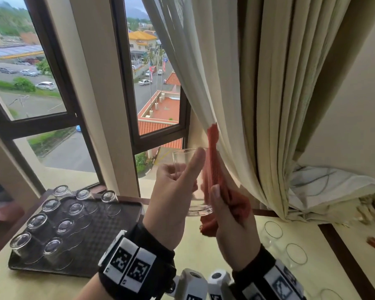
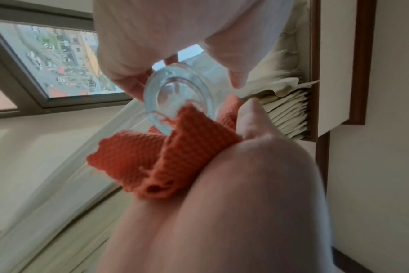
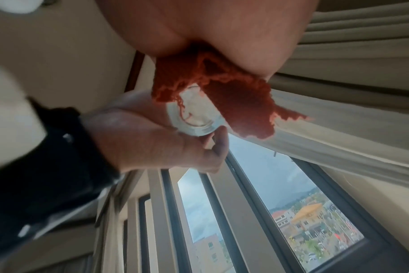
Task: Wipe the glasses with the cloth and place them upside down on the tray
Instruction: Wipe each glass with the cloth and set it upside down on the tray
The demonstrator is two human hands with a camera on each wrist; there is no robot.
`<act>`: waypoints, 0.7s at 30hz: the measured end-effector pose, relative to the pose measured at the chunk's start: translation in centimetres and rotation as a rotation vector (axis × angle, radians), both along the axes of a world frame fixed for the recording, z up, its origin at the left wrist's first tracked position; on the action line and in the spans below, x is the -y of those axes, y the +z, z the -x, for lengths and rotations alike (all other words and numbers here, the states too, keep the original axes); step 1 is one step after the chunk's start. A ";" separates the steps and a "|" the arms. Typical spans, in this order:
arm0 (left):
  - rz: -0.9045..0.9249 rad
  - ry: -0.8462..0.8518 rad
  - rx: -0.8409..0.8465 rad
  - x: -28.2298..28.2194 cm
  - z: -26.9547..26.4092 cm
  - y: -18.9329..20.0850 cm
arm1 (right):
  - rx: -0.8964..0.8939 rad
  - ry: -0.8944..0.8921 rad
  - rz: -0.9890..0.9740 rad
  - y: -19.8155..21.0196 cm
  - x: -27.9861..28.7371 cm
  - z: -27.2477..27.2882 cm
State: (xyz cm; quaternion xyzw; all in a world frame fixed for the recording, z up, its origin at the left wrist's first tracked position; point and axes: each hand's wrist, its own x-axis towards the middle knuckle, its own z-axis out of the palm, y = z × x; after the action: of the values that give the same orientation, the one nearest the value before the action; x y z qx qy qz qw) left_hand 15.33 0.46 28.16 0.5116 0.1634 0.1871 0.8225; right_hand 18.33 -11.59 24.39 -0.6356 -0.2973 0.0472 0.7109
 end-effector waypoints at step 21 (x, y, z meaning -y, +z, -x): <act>-0.061 0.028 0.031 0.1 -0.3 0.5 | 0.416 -0.015 0.174 -1.9 1.1 1.7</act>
State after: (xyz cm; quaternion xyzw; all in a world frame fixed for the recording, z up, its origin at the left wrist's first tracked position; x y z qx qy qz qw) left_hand 15.64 0.41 28.67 0.5313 0.1517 0.2114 0.8062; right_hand 16.61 -12.73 22.48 -0.6927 -0.4278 -0.0647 0.5770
